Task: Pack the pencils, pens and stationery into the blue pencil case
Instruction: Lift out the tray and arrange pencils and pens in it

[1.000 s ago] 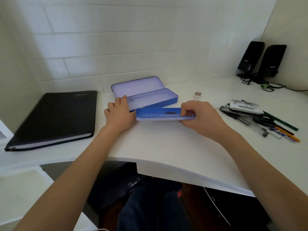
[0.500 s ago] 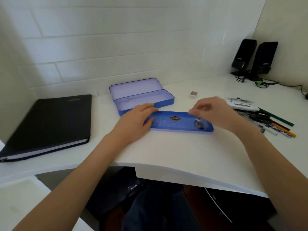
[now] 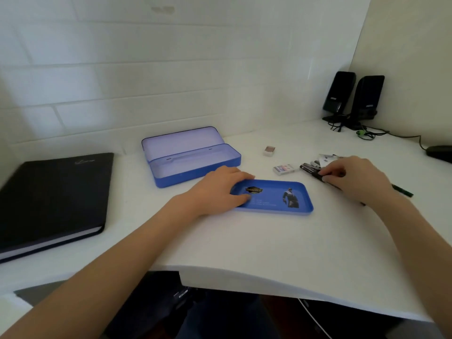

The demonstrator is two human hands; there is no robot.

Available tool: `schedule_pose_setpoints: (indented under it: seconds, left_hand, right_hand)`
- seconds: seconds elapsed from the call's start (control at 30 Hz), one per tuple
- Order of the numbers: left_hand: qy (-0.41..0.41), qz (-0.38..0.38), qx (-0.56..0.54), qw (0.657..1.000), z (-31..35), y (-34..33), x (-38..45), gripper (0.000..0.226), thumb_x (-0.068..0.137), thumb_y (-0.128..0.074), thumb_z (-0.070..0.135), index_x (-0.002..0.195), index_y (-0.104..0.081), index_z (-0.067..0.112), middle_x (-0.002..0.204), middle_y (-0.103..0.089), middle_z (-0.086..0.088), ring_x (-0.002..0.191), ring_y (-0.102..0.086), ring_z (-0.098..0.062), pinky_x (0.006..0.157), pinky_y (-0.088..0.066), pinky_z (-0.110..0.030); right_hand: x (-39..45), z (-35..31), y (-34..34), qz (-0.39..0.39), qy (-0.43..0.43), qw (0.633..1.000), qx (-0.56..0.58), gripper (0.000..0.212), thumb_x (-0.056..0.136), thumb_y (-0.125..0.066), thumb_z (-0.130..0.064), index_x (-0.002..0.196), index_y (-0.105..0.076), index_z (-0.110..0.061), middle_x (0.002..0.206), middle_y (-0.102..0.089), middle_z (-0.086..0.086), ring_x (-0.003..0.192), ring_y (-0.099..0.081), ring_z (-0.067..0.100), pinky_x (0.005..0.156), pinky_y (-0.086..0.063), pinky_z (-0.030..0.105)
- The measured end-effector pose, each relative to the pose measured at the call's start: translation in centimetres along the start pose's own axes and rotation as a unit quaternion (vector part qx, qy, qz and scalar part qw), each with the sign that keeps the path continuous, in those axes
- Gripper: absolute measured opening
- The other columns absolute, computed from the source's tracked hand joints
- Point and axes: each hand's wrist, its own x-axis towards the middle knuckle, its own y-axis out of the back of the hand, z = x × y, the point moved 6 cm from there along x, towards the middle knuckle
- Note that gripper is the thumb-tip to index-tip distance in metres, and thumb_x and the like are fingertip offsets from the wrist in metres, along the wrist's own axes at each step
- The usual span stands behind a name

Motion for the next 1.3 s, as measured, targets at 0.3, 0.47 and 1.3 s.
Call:
schedule_pose_setpoints:
  seconds: [0.3, 0.47, 1.3]
  left_hand:
    - [-0.094, 0.02, 0.078, 0.992, 4.4, -1.9, 5.2, 0.046, 0.09, -0.043, 0.001, 0.128, -0.058, 0.022, 0.115, -0.06, -0.008, 0.107, -0.051, -0.029, 0.082, -0.045, -0.041]
    - [-0.103, 0.033, -0.024, 0.994, 4.9, -2.4, 6.7, 0.032, 0.093, -0.05, 0.011, 0.12, -0.065, 0.02, 0.113, -0.064, -0.007, 0.105, -0.057, -0.023, 0.087, -0.045, -0.032]
    - [-0.053, 0.007, -0.223, 0.973, 3.3, -2.1, 5.0, 0.017, 0.086, -0.065, 0.016, 0.1, -0.075, 0.02, 0.099, -0.065, 0.001, 0.079, -0.054, 0.011, 0.067, -0.038, 0.0]
  right_hand:
    - [0.4, 1.6, 1.4, 0.042, -0.022, 0.99, 0.13, 0.039, 0.083, -0.047, 0.009, 0.097, -0.074, -0.015, 0.096, -0.069, 0.002, 0.079, -0.058, 0.007, 0.073, -0.04, 0.015]
    - [0.8, 4.8, 2.6, 0.115, -0.102, 0.986, 0.057, 0.031, 0.085, -0.052, -0.003, 0.096, -0.072, -0.023, 0.114, -0.067, 0.008, 0.098, -0.061, 0.026, 0.085, -0.05, 0.036]
    - [0.3, 5.0, 0.2, -0.106, -0.202, 0.972, 0.047, 0.042, 0.09, -0.053, -0.04, 0.093, -0.055, 0.001, 0.07, -0.05, 0.008, 0.063, -0.046, 0.017, 0.056, -0.034, 0.028]
